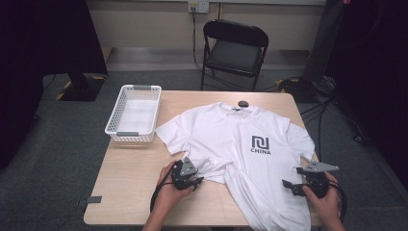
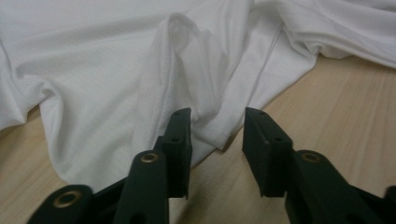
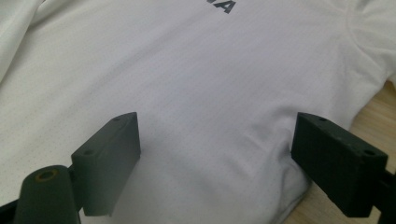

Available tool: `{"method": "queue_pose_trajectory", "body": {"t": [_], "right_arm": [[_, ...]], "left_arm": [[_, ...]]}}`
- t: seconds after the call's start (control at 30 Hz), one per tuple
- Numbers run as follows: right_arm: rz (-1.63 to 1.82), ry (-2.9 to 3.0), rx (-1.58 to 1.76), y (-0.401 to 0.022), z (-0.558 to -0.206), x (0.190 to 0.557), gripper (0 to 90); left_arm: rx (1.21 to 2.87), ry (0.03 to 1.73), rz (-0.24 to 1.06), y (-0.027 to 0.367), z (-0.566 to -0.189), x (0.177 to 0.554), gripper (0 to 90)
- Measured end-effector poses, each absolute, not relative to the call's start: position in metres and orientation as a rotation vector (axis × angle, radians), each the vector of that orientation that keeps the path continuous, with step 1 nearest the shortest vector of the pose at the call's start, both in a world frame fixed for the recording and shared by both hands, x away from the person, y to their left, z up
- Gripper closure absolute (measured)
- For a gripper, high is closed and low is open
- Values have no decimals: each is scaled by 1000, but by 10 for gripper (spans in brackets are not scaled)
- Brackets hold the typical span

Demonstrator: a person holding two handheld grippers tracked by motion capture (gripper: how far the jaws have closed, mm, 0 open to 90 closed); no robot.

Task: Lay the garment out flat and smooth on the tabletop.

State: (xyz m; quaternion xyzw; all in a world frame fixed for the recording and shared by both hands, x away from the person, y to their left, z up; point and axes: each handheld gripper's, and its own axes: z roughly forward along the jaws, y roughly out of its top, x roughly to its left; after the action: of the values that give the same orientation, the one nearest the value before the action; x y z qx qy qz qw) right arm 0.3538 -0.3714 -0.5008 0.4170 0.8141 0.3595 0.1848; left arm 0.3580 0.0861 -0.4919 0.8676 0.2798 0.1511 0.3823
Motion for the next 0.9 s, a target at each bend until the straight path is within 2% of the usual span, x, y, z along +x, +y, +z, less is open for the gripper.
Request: {"method": "queue_pose_trajectory", "body": {"t": [0.3,0.47,0.57,0.67,0.73,0.83,0.9], "right_arm": [[1013,2294,1175,-371,-501,354,145],[1013,2295,1175,-371,-501,354,145],[1014,2294,1175,-371,-501,354,145],[1013,2295,1175,-371,-501,354,145],[1013,2294,1175,-371,-501,354,145],[1014,2294,1175,-371,-501,354,145],[1014,2295,1175,-371,-501,354,145]], "left_arm": [[2244,722,372,85,-488,357,854],[2227,704,348,88,-480,353,859],[2227,708,320,92,-479,351,899],[2222,706,325,94,-482,352,900],[2204,702,365,92,-485,353,737],[2205,698,372,88,-487,355,675],[2211,700,351,87,-490,357,695]]}}
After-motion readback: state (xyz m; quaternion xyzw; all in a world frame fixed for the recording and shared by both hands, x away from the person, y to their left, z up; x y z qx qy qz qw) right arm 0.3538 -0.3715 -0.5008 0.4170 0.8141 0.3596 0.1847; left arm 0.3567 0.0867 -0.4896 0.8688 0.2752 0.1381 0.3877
